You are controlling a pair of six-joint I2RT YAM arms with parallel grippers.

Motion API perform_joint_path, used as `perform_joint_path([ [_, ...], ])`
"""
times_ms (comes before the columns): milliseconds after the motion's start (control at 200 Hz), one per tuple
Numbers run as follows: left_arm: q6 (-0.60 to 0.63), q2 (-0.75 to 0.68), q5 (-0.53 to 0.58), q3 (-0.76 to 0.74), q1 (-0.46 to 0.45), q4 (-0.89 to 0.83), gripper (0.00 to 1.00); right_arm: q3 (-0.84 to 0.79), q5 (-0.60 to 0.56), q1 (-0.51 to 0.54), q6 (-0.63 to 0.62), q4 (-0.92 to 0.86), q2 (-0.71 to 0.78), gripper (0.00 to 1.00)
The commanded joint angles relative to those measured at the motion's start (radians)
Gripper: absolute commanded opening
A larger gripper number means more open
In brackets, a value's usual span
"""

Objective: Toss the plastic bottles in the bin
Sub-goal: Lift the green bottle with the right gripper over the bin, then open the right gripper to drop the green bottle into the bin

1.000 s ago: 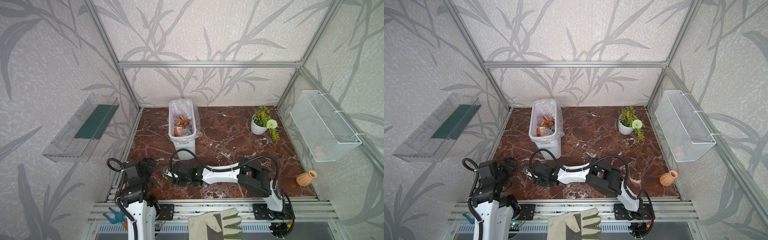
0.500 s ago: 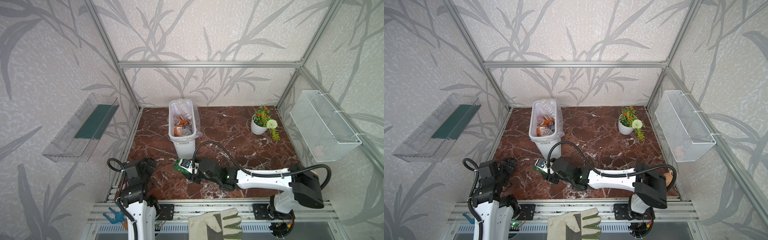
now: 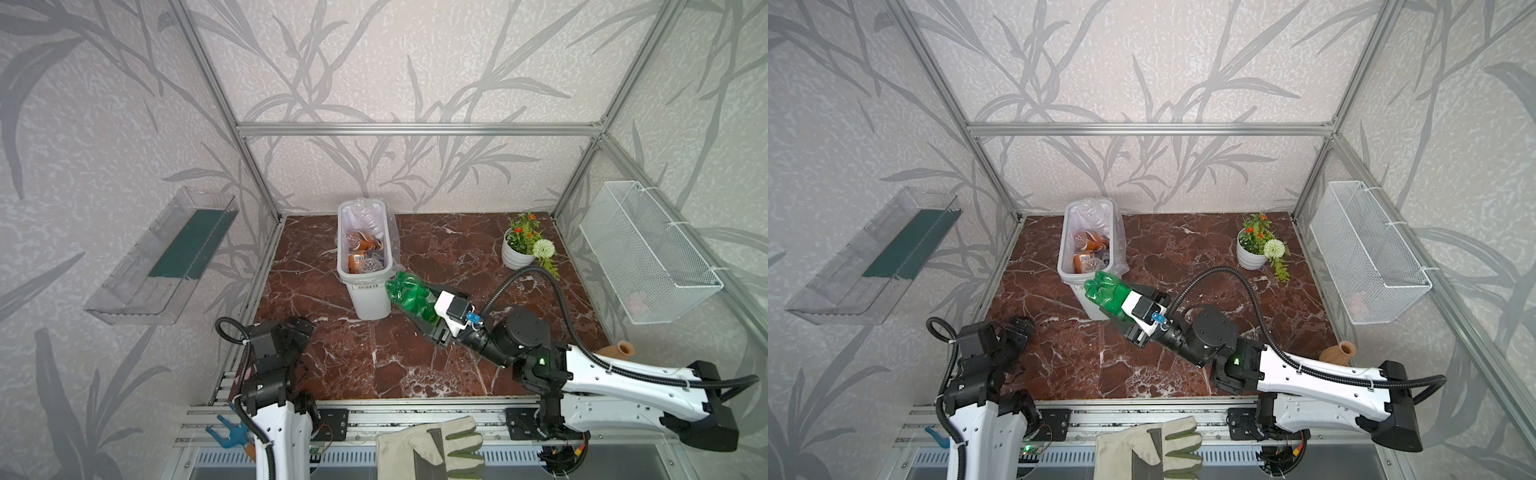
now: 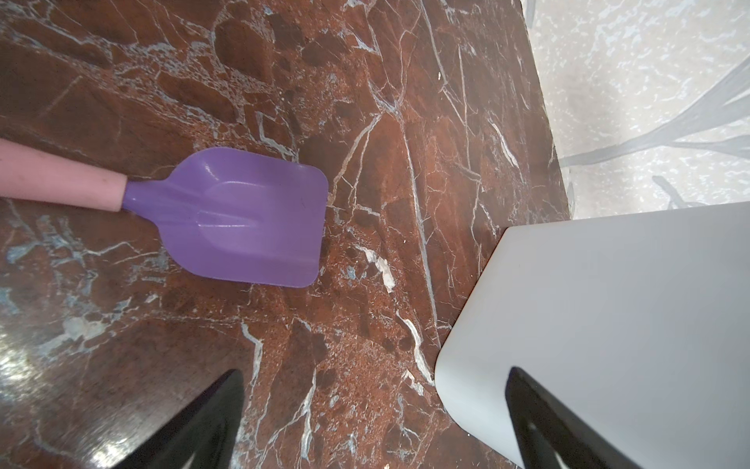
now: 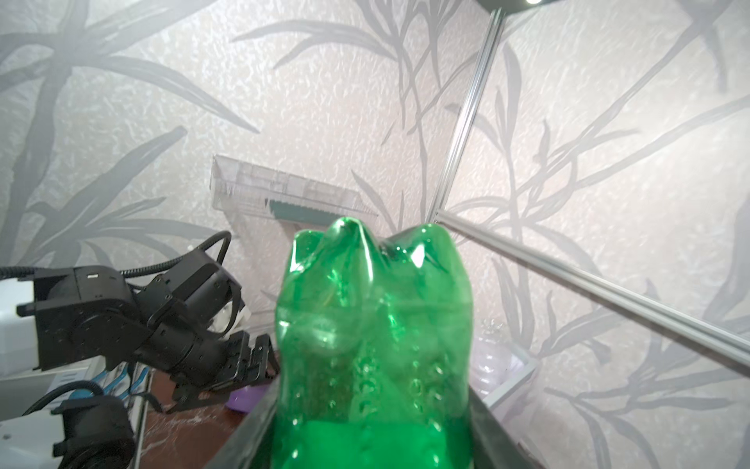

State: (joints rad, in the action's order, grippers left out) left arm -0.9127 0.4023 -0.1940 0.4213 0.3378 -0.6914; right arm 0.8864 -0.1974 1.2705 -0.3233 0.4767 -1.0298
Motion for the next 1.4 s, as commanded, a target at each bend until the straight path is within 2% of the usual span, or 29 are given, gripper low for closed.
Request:
perform_joint_path([
  [0,-0.004,-0.004,-0.013,-0.006,0.009,0.006,0.99,0.019,0.016,-0.002,-0.082,0.128,-0.003,0.57],
  [80,0.001,-0.005,-0.014,0.002,0.009,0.004,0.99,0.065,0.031,-0.014,-0.081,0.17,-0.049,0.57],
  [150,-0.005,-0.003,-0.016,-0.002,0.008,0.016,0.99,0.131,0.093,-0.071,0.0,0.196,-0.133,0.58],
  [240,-0.011,0.002,-0.028,-0.008,0.007,0.034,0.99,0.269,0.189,-0.215,0.245,0.192,-0.303,0.58],
  [310,-0.012,0.005,-0.033,-0.005,0.006,0.036,0.99,0.439,0.271,-0.312,0.394,0.052,-0.485,0.57],
  [355,-0.008,0.01,-0.033,0.002,0.006,0.033,0.99,0.517,0.305,-0.333,0.414,-0.032,-0.577,0.61],
  [380,-0.006,0.011,-0.033,0.007,0.006,0.031,0.99,0.536,0.301,-0.337,0.415,-0.054,-0.609,0.67],
  [455,0.003,0.01,-0.027,0.026,0.004,0.02,0.99,0.503,0.297,-0.354,0.459,-0.015,-0.651,0.78],
  [530,0.005,0.01,-0.017,0.034,0.004,0.014,0.99,0.493,0.346,-0.384,0.533,0.003,-0.663,0.9],
  [620,-0.001,0.021,-0.029,0.033,0.003,0.026,0.99,0.585,0.36,-0.388,0.503,-0.125,-0.666,1.0],
  [715,-0.001,0.029,-0.036,0.038,0.004,0.03,0.99,0.645,0.367,-0.388,0.473,-0.197,-0.646,0.99],
  [820,0.003,0.029,-0.033,0.046,0.004,0.024,0.99,0.649,0.316,-0.388,0.428,-0.239,-0.594,0.99],
  [1214,0.027,0.024,-0.01,0.069,0.004,0.001,0.99,0.446,0.186,-0.391,0.285,-0.241,-0.35,0.99],
  [1394,0.057,0.007,0.008,0.1,0.002,-0.03,0.99,0.297,0.144,-0.416,0.237,-0.245,-0.258,0.99],
])
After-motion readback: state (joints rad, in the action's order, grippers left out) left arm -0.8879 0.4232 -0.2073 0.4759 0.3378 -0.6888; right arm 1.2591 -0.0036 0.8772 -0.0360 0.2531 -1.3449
